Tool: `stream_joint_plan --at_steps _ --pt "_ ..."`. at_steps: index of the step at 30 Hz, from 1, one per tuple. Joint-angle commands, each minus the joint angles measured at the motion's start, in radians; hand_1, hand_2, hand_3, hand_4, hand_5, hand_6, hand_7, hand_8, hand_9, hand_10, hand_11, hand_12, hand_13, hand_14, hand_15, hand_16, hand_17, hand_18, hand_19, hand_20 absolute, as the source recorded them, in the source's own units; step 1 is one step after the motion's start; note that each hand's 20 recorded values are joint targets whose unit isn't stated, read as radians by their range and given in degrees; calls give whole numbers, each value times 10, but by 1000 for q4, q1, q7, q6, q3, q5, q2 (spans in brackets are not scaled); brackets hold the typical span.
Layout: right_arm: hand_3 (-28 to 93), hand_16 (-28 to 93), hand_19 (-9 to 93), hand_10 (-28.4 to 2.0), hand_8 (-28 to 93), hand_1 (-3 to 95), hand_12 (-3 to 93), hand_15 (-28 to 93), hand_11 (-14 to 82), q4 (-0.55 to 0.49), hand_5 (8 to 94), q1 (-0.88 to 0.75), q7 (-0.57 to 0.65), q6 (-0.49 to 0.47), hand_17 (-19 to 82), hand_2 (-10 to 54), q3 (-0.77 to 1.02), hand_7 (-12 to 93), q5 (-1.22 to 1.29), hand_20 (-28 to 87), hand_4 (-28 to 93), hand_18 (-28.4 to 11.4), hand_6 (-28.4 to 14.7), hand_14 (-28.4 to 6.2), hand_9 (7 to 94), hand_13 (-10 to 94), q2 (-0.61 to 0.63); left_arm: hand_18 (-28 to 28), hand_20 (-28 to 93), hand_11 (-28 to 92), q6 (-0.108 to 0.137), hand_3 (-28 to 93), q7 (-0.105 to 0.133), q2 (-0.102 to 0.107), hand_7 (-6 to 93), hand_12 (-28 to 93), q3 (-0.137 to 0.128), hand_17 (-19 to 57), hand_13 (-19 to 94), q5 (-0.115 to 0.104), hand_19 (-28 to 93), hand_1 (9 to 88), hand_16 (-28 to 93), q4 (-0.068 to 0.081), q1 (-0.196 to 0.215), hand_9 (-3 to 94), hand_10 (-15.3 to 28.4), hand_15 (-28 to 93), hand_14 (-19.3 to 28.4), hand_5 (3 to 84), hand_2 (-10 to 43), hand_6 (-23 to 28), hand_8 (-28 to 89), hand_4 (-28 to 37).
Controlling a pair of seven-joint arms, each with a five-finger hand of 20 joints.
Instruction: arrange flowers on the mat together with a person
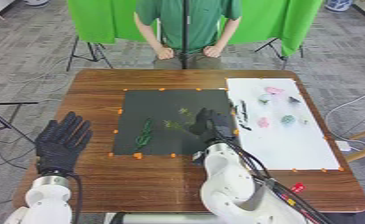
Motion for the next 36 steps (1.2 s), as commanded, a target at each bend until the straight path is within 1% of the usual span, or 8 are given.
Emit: stream_joint_plan --at_steps 1,3,5,14,17,20,30,36 --pt "763 235 718 -188 137 453 435 696 556 5 666 -13 -17 -14 187 -48 -37 510 26 110 -242 -277 -36 -196 672 588 -28 169 113 235 3 765 11 -4 171 71 14 -73 316 -24 429 281 -92 8 -2 416 138 382 172 484 149 94 -110 -283" --pt "761 228 719 -193 121 446 426 693 544 1 672 -16 -15 -10 184 -52 -35 475 33 100 -241 -278 -42 -199 666 584 -29 169 113 237 10 765 9 -3 172 71 11 -73 314 -27 429 282 -93 6 0 412 137 384 171 483 148 94 -110 -283" --pt "756 221 724 -196 130 440 405 691 548 -7 685 -11 -14 -7 183 -55 -39 422 42 86 -240 -279 -51 -200 664 584 -22 169 113 239 36 765 19 -2 174 71 10 -73 313 -45 430 283 -93 1 -1 407 136 385 171 483 148 94 -111 -283" --pt "763 217 727 -204 120 400 373 686 556 -42 684 -8 -24 2 178 -62 -38 355 54 74 -235 -282 -64 -204 656 575 9 169 116 244 31 769 35 -5 180 69 4 -72 313 -91 436 284 -95 2 5 397 134 398 171 482 148 95 -113 -283" --pt "771 215 725 -208 58 385 365 689 560 -79 657 -22 -44 -98 166 -92 -4 344 107 69 -238 -283 -70 -207 642 556 35 169 116 246 35 769 37 -7 182 68 -4 -72 314 -90 436 284 -97 0 12 397 134 402 171 482 148 95 -113 -283" --pt "775 212 716 -220 -113 367 365 696 566 -110 619 -46 -67 -178 146 -95 16 356 105 73 -238 -283 -81 -216 602 512 65 169 116 246 32 769 35 -14 183 67 -9 -72 315 -87 437 285 -98 1 16 397 133 404 171 482 148 95 -114 -283" --pt "742 209 694 -231 -124 365 364 690 567 -115 581 -85 -104 -376 123 -95 42 389 8 97 -281 -282 -91 -221 545 472 89 169 117 251 27 770 42 -14 190 67 -24 -72 317 -85 437 287 -99 0 32 404 134 409 172 486 145 93 -116 -283" --pt "713 216 682 -206 -147 390 366 673 572 -53 623 -64 -166 -350 143 -95 4 467 -84 134 -283 -275 -60 -197 602 529 74 169 117 253 46 769 47 -12 191 67 -18 -71 319 -90 437 288 -100 -1 23 412 135 409 173 491 145 93 -116 -283"
